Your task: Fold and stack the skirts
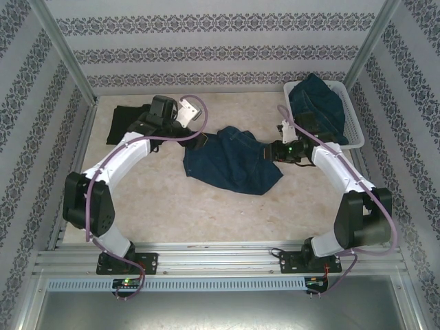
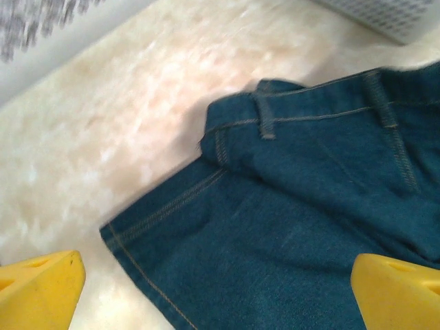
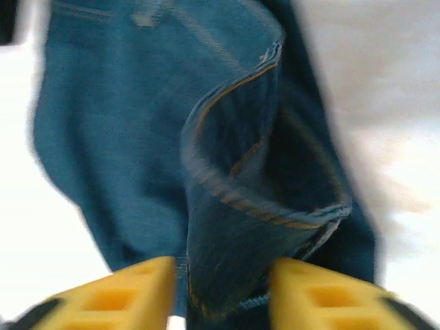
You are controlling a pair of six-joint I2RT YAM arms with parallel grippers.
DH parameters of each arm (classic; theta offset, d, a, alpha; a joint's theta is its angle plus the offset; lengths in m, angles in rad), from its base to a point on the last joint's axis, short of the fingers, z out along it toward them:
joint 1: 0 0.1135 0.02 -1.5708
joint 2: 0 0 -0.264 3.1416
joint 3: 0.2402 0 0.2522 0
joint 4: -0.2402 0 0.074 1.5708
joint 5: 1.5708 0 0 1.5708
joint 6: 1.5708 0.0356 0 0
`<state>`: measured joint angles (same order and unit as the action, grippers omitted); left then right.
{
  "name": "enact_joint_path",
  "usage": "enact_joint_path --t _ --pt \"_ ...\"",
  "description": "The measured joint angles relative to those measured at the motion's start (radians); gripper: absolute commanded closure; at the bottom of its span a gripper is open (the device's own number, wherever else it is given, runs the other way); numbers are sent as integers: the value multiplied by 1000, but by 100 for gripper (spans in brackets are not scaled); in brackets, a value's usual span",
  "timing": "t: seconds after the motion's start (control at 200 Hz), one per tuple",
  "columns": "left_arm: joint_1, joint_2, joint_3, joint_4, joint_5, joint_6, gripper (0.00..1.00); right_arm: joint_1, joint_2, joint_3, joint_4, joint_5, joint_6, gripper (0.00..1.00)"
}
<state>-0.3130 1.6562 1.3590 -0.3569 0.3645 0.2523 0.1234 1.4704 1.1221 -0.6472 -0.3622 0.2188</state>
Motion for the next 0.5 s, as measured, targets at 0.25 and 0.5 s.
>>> enact_joint_path --t 0.25,0.5 --pt "6 310 164 -108 -127 -339 0 145 2 175 25 290 122 2" --pt "85 431 200 -128 -64 -532 0 240 398 493 131 163 27 4"
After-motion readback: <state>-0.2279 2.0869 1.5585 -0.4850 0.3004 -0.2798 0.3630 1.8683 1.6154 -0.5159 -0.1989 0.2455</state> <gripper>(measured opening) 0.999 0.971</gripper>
